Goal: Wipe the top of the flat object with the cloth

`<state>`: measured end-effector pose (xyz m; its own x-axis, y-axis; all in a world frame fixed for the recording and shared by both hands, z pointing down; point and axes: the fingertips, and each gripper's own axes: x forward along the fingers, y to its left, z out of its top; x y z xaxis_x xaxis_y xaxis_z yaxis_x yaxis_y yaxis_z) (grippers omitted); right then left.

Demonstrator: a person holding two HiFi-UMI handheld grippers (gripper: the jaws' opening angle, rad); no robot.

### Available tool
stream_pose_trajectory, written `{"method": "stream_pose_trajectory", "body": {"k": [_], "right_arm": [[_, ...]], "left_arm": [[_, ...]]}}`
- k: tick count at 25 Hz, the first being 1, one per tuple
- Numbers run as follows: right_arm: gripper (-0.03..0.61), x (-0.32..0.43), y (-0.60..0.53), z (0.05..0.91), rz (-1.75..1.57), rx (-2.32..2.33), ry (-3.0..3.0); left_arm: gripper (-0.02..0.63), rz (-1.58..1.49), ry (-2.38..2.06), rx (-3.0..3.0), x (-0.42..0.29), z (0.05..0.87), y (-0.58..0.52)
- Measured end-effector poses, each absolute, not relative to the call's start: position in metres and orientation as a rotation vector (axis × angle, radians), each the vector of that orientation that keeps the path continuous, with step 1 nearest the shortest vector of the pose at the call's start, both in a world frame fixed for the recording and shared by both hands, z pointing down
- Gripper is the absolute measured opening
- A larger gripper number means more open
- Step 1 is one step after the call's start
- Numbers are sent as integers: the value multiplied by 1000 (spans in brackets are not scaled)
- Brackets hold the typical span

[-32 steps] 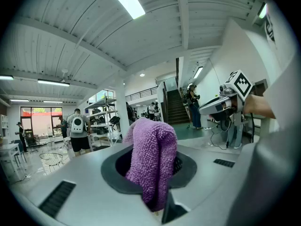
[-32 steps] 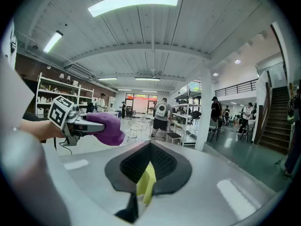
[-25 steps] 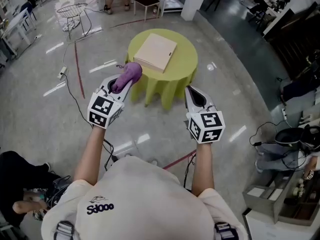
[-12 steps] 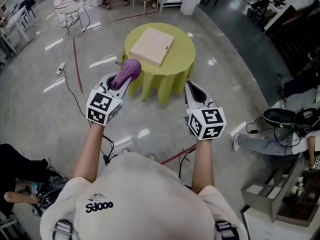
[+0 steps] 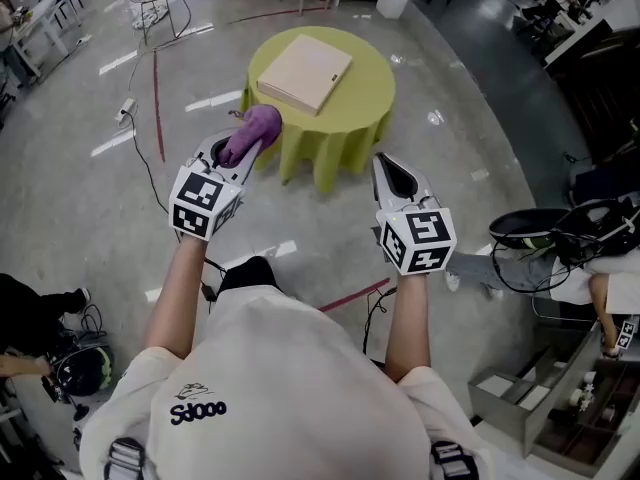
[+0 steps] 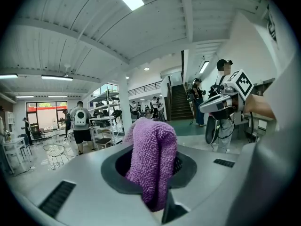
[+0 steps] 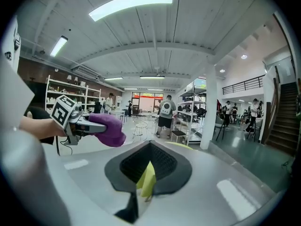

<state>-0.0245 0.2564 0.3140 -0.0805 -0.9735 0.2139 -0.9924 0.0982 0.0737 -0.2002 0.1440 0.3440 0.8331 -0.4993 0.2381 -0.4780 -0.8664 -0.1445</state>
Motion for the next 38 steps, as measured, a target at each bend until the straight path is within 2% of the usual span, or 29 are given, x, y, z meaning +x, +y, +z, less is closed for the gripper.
{"method": "stream_pose_trajectory", "body": {"k": [10,22,38], "right_arm": [[9,20,214,328,169,1955,-2169],[9,92,87,337,201,1885,-2186],[9,139,-66,337,252,1854,-2204]], "left_arm": [[64,-433,806,-2941,-156,355,101],[64,-493,864,-2975,-83,378,-18],[64,-507,926,-2979,-41,379,-164]]}}
